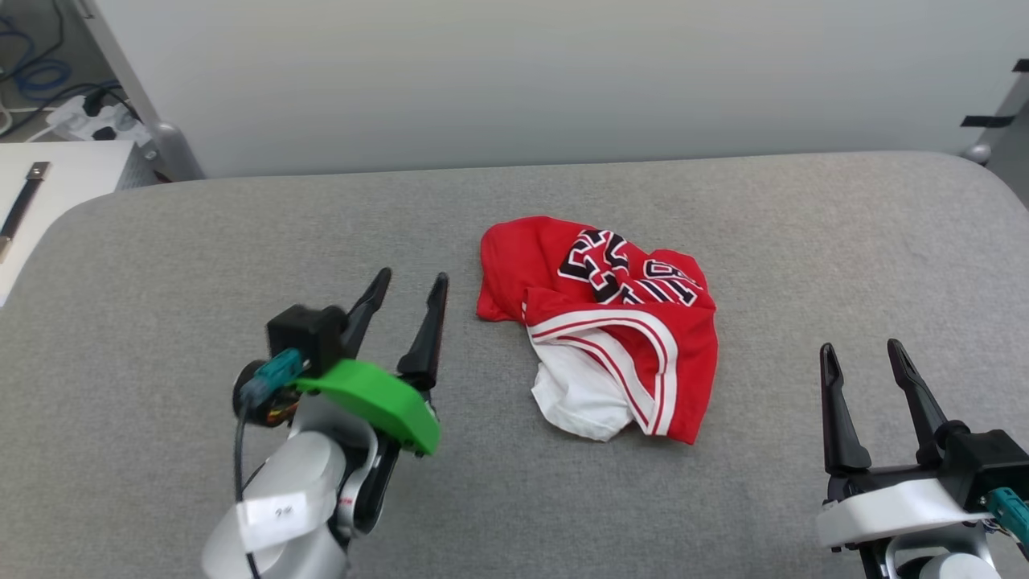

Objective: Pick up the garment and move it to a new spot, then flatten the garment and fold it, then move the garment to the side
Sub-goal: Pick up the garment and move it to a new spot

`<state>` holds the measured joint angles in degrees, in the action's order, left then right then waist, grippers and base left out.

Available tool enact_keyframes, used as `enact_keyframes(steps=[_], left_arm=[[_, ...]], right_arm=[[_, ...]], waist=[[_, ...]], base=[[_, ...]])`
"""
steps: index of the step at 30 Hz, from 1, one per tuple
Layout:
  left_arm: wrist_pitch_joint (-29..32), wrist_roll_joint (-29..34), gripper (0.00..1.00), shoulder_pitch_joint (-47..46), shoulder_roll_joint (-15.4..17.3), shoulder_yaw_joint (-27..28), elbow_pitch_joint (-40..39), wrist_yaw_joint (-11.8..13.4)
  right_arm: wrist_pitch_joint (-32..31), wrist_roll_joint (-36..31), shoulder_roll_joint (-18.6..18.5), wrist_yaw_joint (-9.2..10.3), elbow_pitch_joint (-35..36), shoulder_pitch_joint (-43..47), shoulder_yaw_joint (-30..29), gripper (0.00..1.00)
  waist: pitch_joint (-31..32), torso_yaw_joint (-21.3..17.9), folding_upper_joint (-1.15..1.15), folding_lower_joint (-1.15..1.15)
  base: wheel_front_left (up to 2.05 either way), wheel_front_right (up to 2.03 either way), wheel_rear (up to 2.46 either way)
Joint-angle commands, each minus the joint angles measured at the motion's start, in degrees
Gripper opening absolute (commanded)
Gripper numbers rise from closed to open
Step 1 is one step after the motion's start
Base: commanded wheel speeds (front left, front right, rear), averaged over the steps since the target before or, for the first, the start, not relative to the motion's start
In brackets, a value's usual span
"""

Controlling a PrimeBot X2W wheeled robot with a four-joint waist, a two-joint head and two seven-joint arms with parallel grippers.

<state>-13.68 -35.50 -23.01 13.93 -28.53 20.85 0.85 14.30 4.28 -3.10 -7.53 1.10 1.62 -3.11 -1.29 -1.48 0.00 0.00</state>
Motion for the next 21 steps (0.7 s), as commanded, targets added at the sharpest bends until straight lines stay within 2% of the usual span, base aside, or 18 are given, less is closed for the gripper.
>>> enact_keyframes(steps=[1,4,7,13,21], left_arm=[[-0.64,-0.12,1.0,2.17,0.54,0.6,-1.59,0.23],[-1.17,2.57,1.0,5.77,1.82,1.15,-5.26,0.43],[-1.27,4.86,1.0,9.14,1.64,2.35,-8.1,1.11],[-1.3,9.7,1.0,16.43,-2.57,7.97,-15.0,1.52],[-1.31,14.86,1.0,20.65,-6.98,11.71,-15.24,-1.55]], right_arm=[[-0.12,0.08,-0.16,0.04,0.41,0.92,0.11,1.0],[-0.16,0.32,-0.33,0.04,0.77,1.57,-0.09,1.0],[-0.13,0.6,-0.31,0.04,1.0,2.08,0.21,1.0],[0.12,1.13,-0.27,0.04,0.87,3.33,0.47,1.0],[0.39,0.9,-0.22,0.04,0.07,3.83,1.45,1.0]], waist=[[1.2,1.35,0.0,0.0],[1.4,1.9,0.0,0.0],[1.67,2.14,0.0,0.0],[2.14,2.56,0.0,0.0],[2.1,2.69,0.0,0.0]], base=[[0.0,0.0,0.0],[0.0,0.0,0.0],[0.0,0.0,0.0],[0.0,0.0,0.0],[0.0,0.0,0.0]])
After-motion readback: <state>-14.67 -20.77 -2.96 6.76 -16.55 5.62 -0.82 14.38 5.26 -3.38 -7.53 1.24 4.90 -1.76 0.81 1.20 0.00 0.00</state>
